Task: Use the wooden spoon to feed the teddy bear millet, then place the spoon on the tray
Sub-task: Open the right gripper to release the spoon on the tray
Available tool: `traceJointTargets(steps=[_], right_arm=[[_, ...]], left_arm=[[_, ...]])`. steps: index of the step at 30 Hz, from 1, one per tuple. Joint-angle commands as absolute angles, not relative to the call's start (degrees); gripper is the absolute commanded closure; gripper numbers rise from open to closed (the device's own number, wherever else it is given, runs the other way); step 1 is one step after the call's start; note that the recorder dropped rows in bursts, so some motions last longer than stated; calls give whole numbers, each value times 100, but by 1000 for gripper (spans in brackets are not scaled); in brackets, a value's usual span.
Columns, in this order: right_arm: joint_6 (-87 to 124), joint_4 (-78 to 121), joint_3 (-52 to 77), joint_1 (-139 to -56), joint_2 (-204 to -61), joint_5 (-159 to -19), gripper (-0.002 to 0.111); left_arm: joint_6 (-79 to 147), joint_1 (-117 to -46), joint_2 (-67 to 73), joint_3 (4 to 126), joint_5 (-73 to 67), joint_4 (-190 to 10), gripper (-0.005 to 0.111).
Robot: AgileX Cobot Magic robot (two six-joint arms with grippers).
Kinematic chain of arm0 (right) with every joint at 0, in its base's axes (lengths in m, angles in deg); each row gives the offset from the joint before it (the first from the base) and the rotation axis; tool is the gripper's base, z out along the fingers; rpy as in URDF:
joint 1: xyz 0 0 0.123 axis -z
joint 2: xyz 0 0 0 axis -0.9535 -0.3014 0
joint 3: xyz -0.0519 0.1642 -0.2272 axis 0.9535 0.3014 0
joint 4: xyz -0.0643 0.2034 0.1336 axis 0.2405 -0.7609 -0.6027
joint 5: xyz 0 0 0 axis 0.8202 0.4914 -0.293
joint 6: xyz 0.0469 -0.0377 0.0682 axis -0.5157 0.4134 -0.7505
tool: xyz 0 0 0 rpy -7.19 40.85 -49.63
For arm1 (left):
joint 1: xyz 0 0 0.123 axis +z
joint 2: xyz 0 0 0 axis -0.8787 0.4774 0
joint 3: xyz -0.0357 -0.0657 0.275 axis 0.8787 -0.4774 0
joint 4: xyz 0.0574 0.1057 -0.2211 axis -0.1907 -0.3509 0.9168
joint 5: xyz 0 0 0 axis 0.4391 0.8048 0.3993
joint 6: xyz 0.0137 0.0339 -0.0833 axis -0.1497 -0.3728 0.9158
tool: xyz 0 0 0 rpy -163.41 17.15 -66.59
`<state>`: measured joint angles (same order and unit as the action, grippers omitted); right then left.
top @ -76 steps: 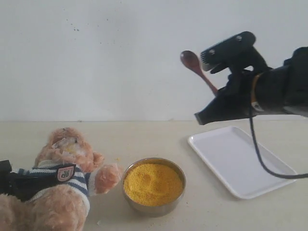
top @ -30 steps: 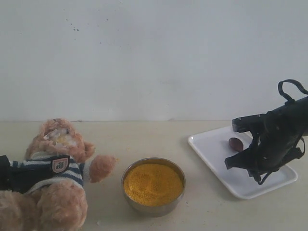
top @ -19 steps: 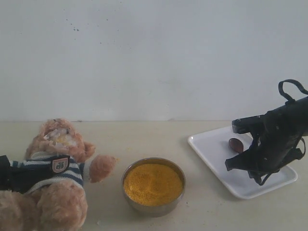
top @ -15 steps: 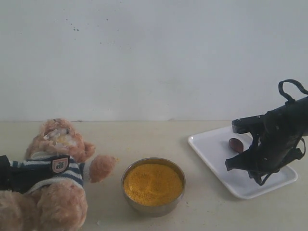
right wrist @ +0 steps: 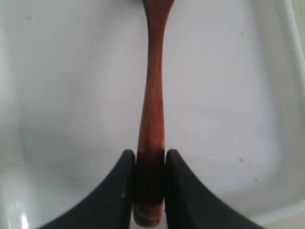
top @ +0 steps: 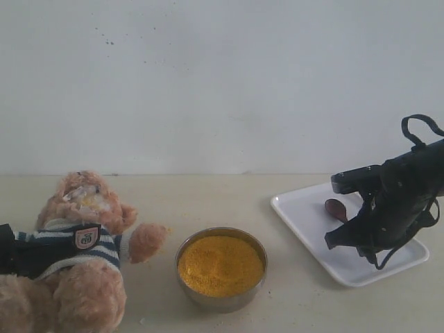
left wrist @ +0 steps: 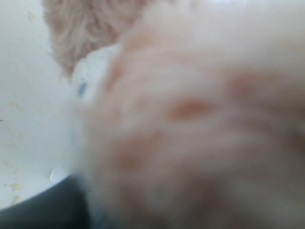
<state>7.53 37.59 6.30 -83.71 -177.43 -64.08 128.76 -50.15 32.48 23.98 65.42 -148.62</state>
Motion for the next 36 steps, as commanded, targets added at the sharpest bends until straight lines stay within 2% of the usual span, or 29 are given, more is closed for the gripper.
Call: traceJointTargets(steps=[1, 27, 32, 36], right_arm=[[860, 3714, 600, -8339, -17733, -6394, 96], [1016, 3714, 600, -8339, -17733, -6266, 94], [1016, 3714, 600, -8339, -17733, -6277, 73], [1016, 3714, 600, -8339, -17733, -6266, 72]], left_arm=[[12838, -5006, 3216, 2409, 6730, -14785, 103], [12558, -5006, 3216, 2409, 6730, -14812, 103], [12558, -5006, 3216, 2409, 6730, -14812, 103], [12558, -5006, 3216, 2409, 6730, -14812, 103]])
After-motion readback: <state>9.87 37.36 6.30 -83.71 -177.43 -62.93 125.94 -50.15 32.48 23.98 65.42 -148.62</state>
